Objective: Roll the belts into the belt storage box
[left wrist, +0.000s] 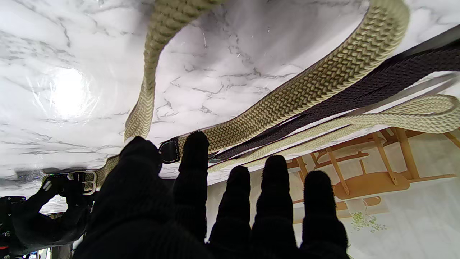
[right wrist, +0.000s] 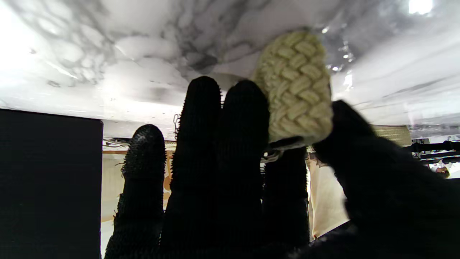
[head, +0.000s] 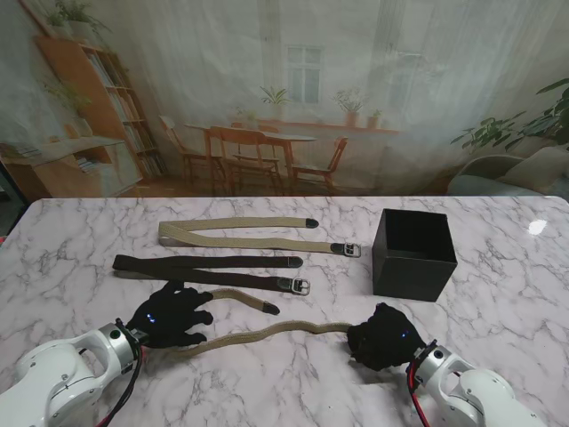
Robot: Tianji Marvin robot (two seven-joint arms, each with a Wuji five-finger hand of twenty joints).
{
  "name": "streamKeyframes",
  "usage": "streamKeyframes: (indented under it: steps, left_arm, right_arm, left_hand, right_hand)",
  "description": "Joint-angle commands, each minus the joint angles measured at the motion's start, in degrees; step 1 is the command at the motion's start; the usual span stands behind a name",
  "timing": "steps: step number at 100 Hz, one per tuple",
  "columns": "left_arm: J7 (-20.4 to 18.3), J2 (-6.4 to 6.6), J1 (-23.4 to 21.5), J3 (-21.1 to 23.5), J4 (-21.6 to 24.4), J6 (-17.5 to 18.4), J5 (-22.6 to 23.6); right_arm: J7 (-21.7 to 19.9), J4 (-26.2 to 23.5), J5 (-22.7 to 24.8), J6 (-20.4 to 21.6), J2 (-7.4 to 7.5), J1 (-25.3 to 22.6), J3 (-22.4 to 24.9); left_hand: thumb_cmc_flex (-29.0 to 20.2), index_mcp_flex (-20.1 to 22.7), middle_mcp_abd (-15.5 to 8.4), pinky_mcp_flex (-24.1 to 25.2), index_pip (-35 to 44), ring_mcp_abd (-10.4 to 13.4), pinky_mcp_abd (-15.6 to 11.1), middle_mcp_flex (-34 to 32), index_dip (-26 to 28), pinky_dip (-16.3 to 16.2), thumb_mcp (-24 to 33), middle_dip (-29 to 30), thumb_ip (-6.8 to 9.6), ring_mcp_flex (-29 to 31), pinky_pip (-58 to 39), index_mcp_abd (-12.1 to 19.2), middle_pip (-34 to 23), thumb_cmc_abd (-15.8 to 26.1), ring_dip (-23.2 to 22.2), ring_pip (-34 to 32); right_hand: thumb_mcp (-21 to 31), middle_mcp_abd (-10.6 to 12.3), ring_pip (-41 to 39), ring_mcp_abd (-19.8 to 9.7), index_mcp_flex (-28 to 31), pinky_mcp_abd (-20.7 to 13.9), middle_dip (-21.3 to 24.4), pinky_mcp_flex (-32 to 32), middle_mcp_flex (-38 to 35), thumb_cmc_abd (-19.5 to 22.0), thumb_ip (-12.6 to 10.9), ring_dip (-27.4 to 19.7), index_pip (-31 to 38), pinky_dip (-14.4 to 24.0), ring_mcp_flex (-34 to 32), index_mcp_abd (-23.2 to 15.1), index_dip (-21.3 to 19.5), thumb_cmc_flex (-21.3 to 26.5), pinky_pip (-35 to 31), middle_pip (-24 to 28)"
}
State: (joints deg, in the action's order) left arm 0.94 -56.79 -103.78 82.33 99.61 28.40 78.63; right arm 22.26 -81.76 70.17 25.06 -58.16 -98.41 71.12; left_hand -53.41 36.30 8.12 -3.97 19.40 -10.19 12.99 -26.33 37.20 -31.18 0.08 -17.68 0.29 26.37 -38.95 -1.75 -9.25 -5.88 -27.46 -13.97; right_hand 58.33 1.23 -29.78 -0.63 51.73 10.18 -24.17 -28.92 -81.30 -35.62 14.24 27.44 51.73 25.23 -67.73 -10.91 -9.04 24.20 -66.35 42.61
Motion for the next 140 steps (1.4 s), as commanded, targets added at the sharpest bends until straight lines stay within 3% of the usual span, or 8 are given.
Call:
streamKeyframes:
  steps: [1, 35, 68, 88, 94, 101, 118, 140]
  left_arm:
    - [-0.81, -0.07, -0.05, -0.07, 0.00, -0.12, -0.10]
    - [0.04, -0.33, 3.03, -0.59, -0.45, 0.09, -1.53]
    - [1.25, -0.82, 6.54, -1.84, -1.90, -2.89, -3.59]
    - [1.19, -1.04, 7.20, -1.98, -2.01, -3.98, -4.60]
    - [1.20, -1.07, 7.31, -2.10, -2.03, -4.04, -4.75]
    - [1.19, -1.09, 7.37, -2.23, -2.02, -4.04, -4.93]
    - [1.44, -1.11, 6.84, -2.33, -1.24, -3.46, -4.88]
    - [2.03, -1.02, 5.87, -1.91, -0.90, -2.77, -4.14]
  right_arm:
    - [-2.49, -1.49, -0.29, 1.31, -0.04, -0.43, 0.81]
    - [-24.52, -12.53, -4.04, 5.43, 0.42, -3.78, 6.11]
    - [-34.05, -15.82, -3.04, 3.63, 1.22, -4.63, 7.36]
    - [-30.25, -15.33, 2.60, 1.84, 1.38, -4.73, 6.87]
    - [-26.84, -14.26, 4.15, 0.95, 1.40, -4.43, 6.14]
    - [-22.54, -12.53, 5.08, 0.31, 1.39, -3.84, 5.20]
    - [-19.76, -10.56, 4.21, -2.52, 1.10, -3.64, 3.91]
    - [-18.41, -9.69, 3.65, -4.22, 0.92, -4.15, 3.56]
  left_hand:
    - [0.19, 0.41, 0.81, 1.03, 0.35, -0.51, 1.86, 1.98, 0.34, 0.67, -0.83, 0.54, -1.04, -1.72, 1.54, -1.08, 0.90, 2.36, 0.46, 1.01]
    - [0.42, 0.36, 0.81, 0.98, 0.22, -0.47, 1.85, 2.06, 0.25, 0.63, -0.84, 0.54, -1.04, -1.70, 1.52, -1.04, 1.01, 2.68, 0.44, 1.04]
    - [0.62, 0.32, 0.89, 0.63, 0.06, -0.57, 1.88, 1.97, 0.16, 0.50, -0.91, 0.57, -1.06, -1.75, 1.37, -1.22, 1.17, 2.88, 0.49, 1.19]
    - [0.77, 0.47, 0.95, 0.69, -0.20, -0.66, 2.01, 1.56, 0.03, 0.50, -0.99, 0.64, -1.09, -1.72, 1.50, -1.26, 1.39, 3.03, 0.57, 1.31]
    - [0.76, 0.55, 0.98, 0.69, -0.24, -0.80, 2.01, 1.43, 0.04, 0.49, -1.00, 0.64, -1.10, -1.66, 1.52, -1.23, 1.46, 3.04, 0.58, 1.33]
    - [0.84, 0.63, 1.04, 0.72, -0.34, -0.73, 2.08, 1.32, 0.01, 0.50, -1.02, 0.65, -1.10, -1.63, 1.59, -1.33, 1.55, 3.07, 0.61, 1.37]
    - [0.90, 0.65, 1.04, 0.73, -0.57, -0.83, 2.10, 1.33, -0.04, 0.55, -1.02, 0.65, -1.10, -1.70, 1.80, -1.32, 1.75, 3.19, 0.64, 1.45]
    - [1.00, 0.66, 0.97, 0.88, -0.64, -0.70, 2.26, 1.50, 0.05, 0.61, -1.04, 0.63, -1.10, -1.73, 2.07, -1.31, 1.90, 3.23, 0.65, 1.47]
  right_hand:
    - [-1.28, 3.81, 2.44, -5.70, 5.89, -1.77, 3.37, 0.72, -2.48, 1.53, -5.44, -1.15, -4.71, -1.22, 0.67, 9.86, -10.12, -5.79, -0.99, -6.30]
    - [-16.11, 2.93, 10.13, -5.77, -7.75, -1.73, 11.46, 7.36, 6.67, 9.44, -9.03, -6.17, -14.70, -1.40, 10.92, 20.23, -16.74, -13.83, 2.32, -23.93]
    - [29.11, 5.83, 13.70, -9.21, -20.62, -3.41, 15.19, 10.12, 15.97, -4.91, -17.43, -12.11, -16.78, -1.85, 18.79, 22.17, -20.40, -0.97, 4.73, -29.42]
    - [24.81, 9.88, 12.27, -11.54, -18.57, -5.41, 14.76, 6.72, 11.59, -5.18, -11.86, -13.77, -11.80, -2.49, 15.86, 17.94, -21.34, 8.94, 2.89, -28.07]
    - [15.56, 9.46, 10.45, -9.48, -15.55, -4.63, 13.55, 5.51, 8.00, -6.87, -2.91, -13.09, -9.68, -2.50, 13.69, 14.52, -20.15, 8.28, 1.45, -27.73]
    - [9.25, 8.26, 8.33, -6.92, -14.38, -2.02, 10.48, 4.78, 5.38, -4.13, -0.49, -9.99, -1.63, -1.76, 11.40, 8.63, -11.66, 7.29, 0.32, -25.63]
    - [0.09, -1.80, 5.50, 3.39, -15.59, 14.70, -0.21, 8.35, 18.51, 3.11, 0.93, -1.63, 6.55, 1.25, 15.30, -7.84, -15.88, 8.03, 4.13, -16.32]
    - [-1.04, -8.17, 3.01, 4.17, -12.43, 18.14, 2.07, 8.97, 44.88, 3.75, 0.82, -0.62, 9.11, 4.63, 25.29, -9.98, -18.14, 5.55, 5.66, -16.16]
